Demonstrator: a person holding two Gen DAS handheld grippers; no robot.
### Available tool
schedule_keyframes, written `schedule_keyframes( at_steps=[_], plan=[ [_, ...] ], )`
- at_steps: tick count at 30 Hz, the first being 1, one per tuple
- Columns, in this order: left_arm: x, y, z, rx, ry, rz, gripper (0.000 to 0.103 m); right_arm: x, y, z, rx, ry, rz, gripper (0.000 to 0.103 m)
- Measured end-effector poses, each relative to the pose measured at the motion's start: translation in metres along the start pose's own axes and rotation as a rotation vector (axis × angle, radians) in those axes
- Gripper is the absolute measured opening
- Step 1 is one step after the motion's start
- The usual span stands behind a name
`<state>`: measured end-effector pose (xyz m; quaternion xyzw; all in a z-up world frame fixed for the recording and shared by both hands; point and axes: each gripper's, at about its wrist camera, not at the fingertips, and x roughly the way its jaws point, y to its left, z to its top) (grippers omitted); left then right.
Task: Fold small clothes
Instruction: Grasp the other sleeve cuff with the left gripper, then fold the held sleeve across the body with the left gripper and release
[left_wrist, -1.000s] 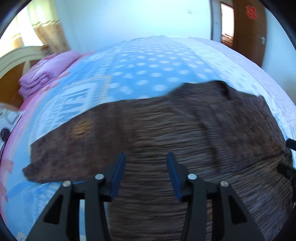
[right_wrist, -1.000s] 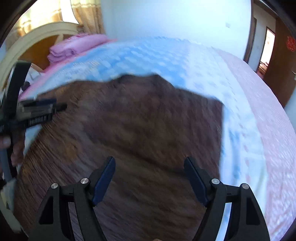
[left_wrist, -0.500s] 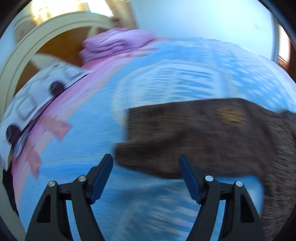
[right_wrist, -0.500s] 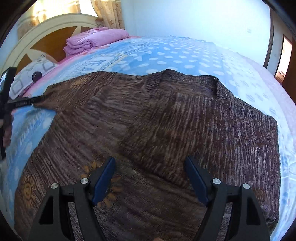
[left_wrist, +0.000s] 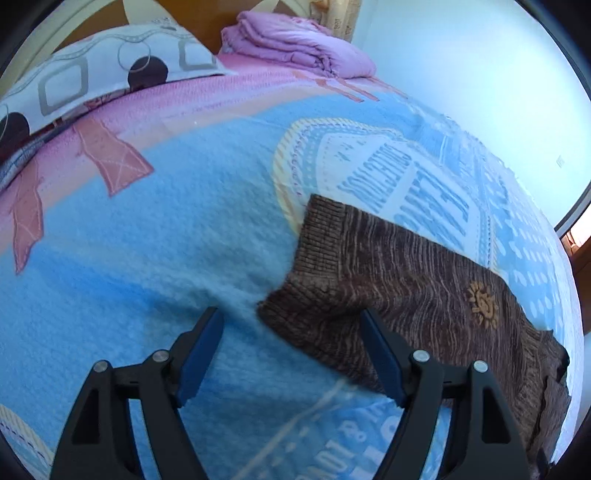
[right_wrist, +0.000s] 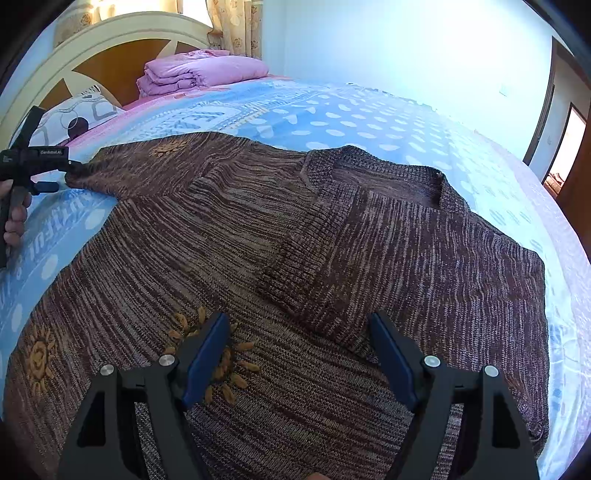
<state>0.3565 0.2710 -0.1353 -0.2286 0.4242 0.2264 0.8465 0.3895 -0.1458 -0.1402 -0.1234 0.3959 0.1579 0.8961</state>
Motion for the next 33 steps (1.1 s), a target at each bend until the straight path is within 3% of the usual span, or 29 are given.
schedule_keyframes(
  at_steps=[4,6,8,9,26,31,33],
  plan=[
    [0.010,-0.010,0.003,0.006,-0.015,0.038,0.072,0.000,0.003,0.000,-0.008,-0.004,-0.015,0.079],
    [0.011,-0.013,0.004,0.018,-0.030,0.059,0.054,-0.001,0.003,0.000,-0.011,-0.007,-0.021,0.079],
    [0.012,-0.015,0.006,0.040,-0.033,0.039,0.009,-0.001,0.003,0.000,-0.011,-0.008,-0.023,0.079],
    [0.011,-0.016,0.007,0.048,-0.028,0.007,0.009,-0.001,0.003,0.000,-0.010,-0.009,-0.023,0.079],
    [-0.037,-0.041,0.024,0.078,-0.082,-0.129,0.008,-0.001,0.000,0.001,0.005,-0.010,-0.015,0.080],
    [-0.057,-0.062,0.024,0.086,-0.074,-0.196,0.008,-0.028,-0.028,0.001,0.142,-0.099,0.101,0.080],
    [-0.072,-0.076,0.023,0.114,-0.092,-0.228,0.008,-0.043,-0.042,0.001,0.204,-0.131,0.101,0.080]
  ],
)
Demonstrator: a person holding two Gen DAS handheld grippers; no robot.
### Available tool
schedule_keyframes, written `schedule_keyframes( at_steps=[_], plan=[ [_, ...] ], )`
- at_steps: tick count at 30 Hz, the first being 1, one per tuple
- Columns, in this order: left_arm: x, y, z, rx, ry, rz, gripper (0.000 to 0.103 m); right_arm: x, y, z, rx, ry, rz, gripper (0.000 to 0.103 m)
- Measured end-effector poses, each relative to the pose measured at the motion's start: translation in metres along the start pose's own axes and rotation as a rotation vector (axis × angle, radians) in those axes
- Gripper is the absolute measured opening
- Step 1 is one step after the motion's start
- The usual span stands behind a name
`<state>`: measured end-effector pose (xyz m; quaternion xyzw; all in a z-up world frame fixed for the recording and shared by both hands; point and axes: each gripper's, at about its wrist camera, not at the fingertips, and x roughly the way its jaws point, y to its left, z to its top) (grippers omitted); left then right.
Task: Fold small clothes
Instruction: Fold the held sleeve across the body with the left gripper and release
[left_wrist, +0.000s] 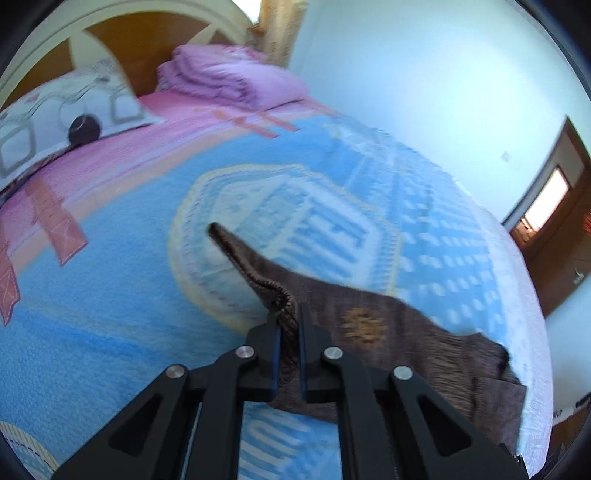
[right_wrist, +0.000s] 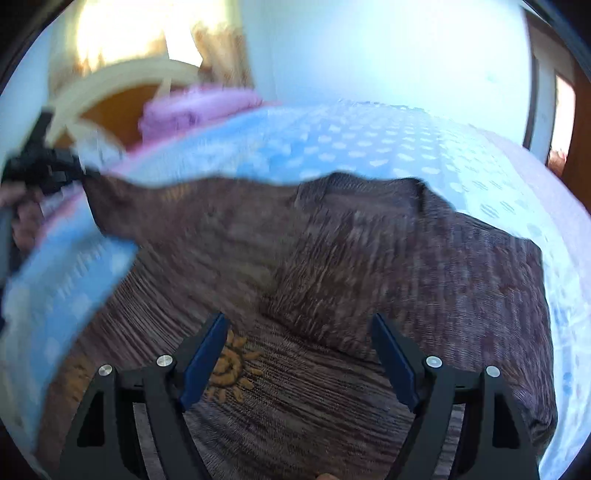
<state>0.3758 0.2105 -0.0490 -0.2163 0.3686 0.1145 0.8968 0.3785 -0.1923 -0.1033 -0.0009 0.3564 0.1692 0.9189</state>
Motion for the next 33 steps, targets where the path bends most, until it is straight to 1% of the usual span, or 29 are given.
schedule_keyframes(
  at_steps=[5,9,11,15,18,20,24,26,28,31,33],
  plan=[
    [-0.023,-0.039,0.004,0.035,-0.020,-0.065,0.008,-0.040,-0.026,0.003,0.074,-0.076,-0.054,0.080],
    [-0.036,-0.075,-0.001,0.054,-0.023,-0.117,0.008,-0.057,-0.040,-0.006,0.107,-0.088,-0.083,0.080],
    [-0.039,-0.091,-0.007,0.059,-0.017,-0.147,0.008,-0.061,-0.043,-0.013,0.110,-0.084,-0.082,0.080],
    [-0.042,-0.133,-0.026,0.074,0.004,-0.213,0.008,-0.062,-0.042,-0.030,0.101,-0.057,-0.081,0.080],
    [-0.038,-0.167,-0.051,0.106,0.026,-0.256,0.008,-0.063,-0.041,-0.042,0.087,-0.041,-0.083,0.080],
    [-0.029,-0.192,-0.075,0.140,0.057,-0.277,0.008,-0.067,-0.043,-0.049,0.086,-0.038,-0.082,0.080],
    [-0.007,-0.231,-0.121,0.228,0.095,-0.269,0.008,-0.066,-0.048,-0.063,0.101,-0.023,-0.076,0.080],
    [0.005,-0.250,-0.147,0.305,0.098,-0.250,0.008,-0.063,-0.050,-0.071,0.107,-0.012,-0.080,0.080],
    [0.012,-0.263,-0.166,0.382,0.104,-0.229,0.010,-0.061,-0.054,-0.076,0.125,-0.001,-0.074,0.080],
    [0.011,-0.267,-0.178,0.451,0.124,-0.228,0.014,-0.066,-0.060,-0.077,0.152,-0.026,-0.055,0.080],
    [0.000,-0.261,-0.177,0.484,0.108,-0.242,0.023,-0.064,-0.063,-0.079,0.164,-0.019,-0.047,0.080]
  ],
)
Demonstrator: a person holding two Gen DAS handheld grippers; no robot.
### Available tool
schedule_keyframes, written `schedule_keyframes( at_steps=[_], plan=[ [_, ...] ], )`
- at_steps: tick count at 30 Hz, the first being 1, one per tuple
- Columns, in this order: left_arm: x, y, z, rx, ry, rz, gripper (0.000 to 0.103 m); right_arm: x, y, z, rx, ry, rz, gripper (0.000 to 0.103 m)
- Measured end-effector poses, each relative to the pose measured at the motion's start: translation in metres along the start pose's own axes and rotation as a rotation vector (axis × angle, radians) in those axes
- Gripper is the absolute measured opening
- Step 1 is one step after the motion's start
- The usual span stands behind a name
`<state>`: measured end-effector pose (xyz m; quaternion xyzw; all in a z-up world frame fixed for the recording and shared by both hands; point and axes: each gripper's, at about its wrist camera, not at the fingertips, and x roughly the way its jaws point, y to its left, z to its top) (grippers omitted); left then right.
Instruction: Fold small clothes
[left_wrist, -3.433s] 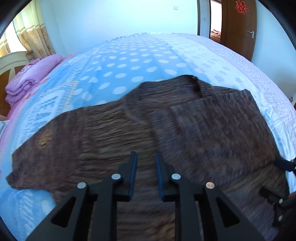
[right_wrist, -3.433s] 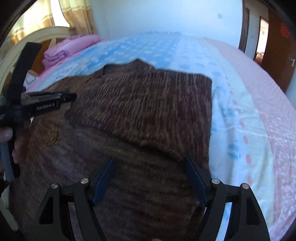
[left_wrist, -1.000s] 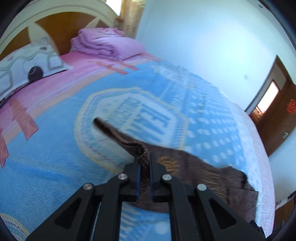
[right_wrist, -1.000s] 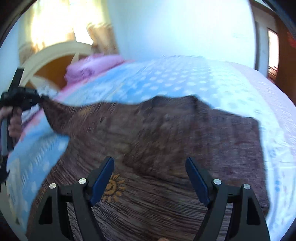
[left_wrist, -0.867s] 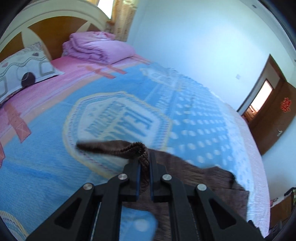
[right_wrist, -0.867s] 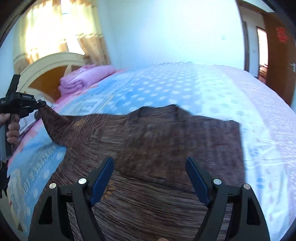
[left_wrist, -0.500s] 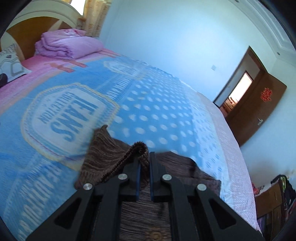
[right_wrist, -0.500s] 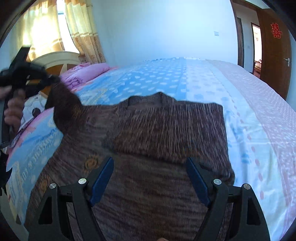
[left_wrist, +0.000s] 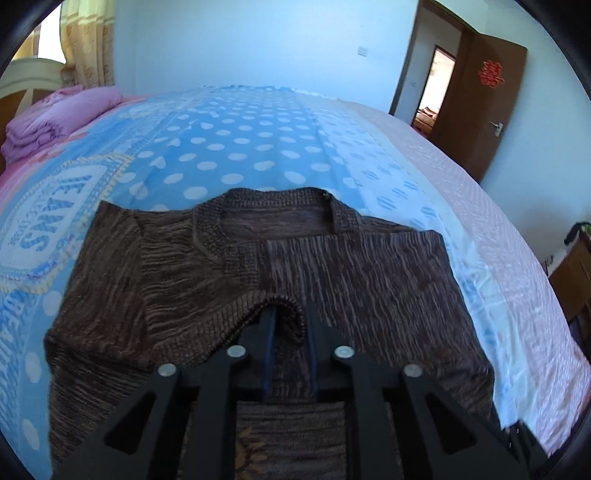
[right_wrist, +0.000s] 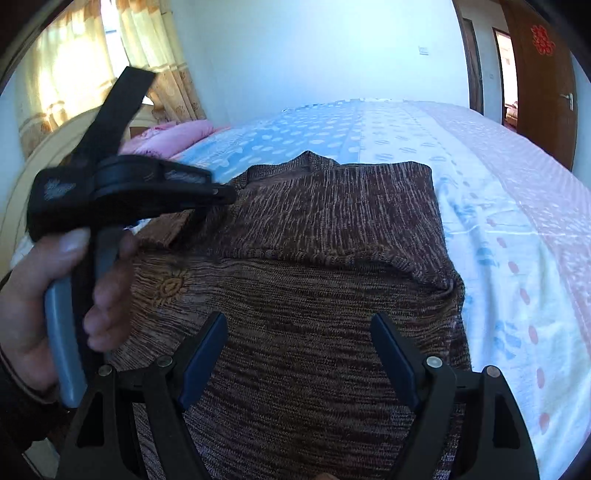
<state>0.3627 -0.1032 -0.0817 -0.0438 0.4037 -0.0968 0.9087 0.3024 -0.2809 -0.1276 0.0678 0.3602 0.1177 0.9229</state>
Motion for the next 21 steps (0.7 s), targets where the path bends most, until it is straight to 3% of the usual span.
schedule_keyframes(
  at_steps=[1,2,4,5,6,9,10,12,16,21],
  plan=[
    [-0.012,0.004,-0.001,0.030,-0.028,-0.005,0.036,0.001,-0.002,0.000,0.006,0.006,0.004,0.080],
    [-0.024,0.011,-0.002,0.060,-0.062,0.009,0.056,0.002,-0.003,0.000,0.009,0.007,0.007,0.080],
    [-0.046,0.030,-0.006,0.095,-0.143,0.068,0.079,0.001,-0.002,0.001,0.007,0.008,0.000,0.080],
    [-0.053,0.043,-0.007,0.105,-0.179,0.104,0.081,0.001,-0.001,0.002,0.002,0.009,-0.006,0.080],
    [-0.056,0.061,-0.007,0.128,-0.201,0.190,0.081,0.001,0.002,0.004,-0.007,0.016,-0.017,0.080],
    [-0.041,0.119,-0.002,0.099,-0.150,0.433,0.080,0.005,0.014,0.018,-0.038,0.047,-0.059,0.080],
    [-0.034,0.135,-0.001,0.076,-0.113,0.463,0.080,0.009,0.023,0.025,-0.056,0.060,-0.060,0.080],
    [-0.015,0.165,0.000,0.028,-0.036,0.487,0.080,0.019,0.048,0.041,-0.124,0.082,-0.075,0.080],
    [0.007,0.181,-0.012,0.009,0.036,0.498,0.080,0.050,0.099,0.066,-0.269,0.107,-0.099,0.080],
    [0.006,0.181,-0.018,0.003,0.013,0.500,0.084,0.116,0.150,0.078,-0.438,0.199,-0.149,0.080]
  ],
)
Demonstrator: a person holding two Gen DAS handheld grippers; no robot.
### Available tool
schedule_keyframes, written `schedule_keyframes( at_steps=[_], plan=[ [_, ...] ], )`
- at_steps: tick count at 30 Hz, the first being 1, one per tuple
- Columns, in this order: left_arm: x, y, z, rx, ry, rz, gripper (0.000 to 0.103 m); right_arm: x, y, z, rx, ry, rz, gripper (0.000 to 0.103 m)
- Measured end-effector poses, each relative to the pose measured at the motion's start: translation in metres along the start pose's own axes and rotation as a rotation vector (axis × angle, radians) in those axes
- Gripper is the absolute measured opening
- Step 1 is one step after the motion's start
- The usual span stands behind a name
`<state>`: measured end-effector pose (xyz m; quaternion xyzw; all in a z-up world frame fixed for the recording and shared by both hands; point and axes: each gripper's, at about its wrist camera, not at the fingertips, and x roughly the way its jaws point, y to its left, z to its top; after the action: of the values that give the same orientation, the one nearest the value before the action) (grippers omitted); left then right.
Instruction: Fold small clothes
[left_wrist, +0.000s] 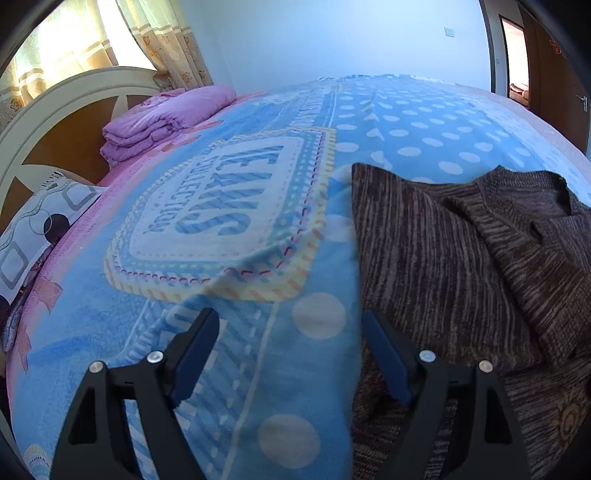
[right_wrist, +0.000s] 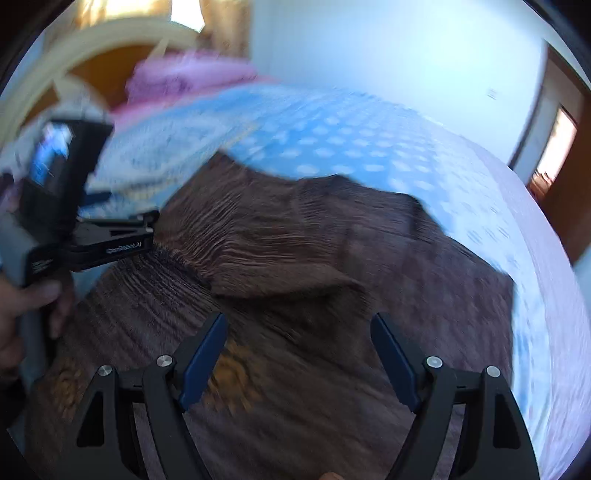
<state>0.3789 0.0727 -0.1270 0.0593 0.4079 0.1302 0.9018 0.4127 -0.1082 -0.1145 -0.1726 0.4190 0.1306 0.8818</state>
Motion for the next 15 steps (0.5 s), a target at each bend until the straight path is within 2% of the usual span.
schedule_keyframes(
  at_steps=[2,4,5,8,9,11,15],
  plan=[
    [0.004,0.003,0.001,-0.016,0.004,-0.009,0.086,0.020,0.007,0.009,-0.048,0.041,-0.071,0.080],
    [0.006,0.004,0.000,-0.029,0.007,-0.027,0.086,0.032,-0.012,0.023,-0.015,0.043,-0.118,0.080],
    [0.006,0.006,0.001,-0.039,0.009,-0.037,0.087,0.034,-0.027,0.029,0.025,0.039,-0.149,0.080],
    [0.011,0.012,0.000,-0.067,0.019,-0.064,0.089,0.023,-0.094,0.040,0.270,0.010,-0.195,0.083],
    [0.011,0.013,0.000,-0.071,0.023,-0.067,0.089,0.014,-0.119,0.038,0.359,-0.010,-0.178,0.083],
    [0.011,0.010,0.000,-0.061,0.025,-0.053,0.091,0.008,-0.142,0.033,0.435,-0.018,-0.075,0.083],
    [0.009,0.005,-0.001,-0.039,0.014,-0.025,0.091,0.002,-0.150,0.022,0.420,-0.010,-0.030,0.083]
  ],
)
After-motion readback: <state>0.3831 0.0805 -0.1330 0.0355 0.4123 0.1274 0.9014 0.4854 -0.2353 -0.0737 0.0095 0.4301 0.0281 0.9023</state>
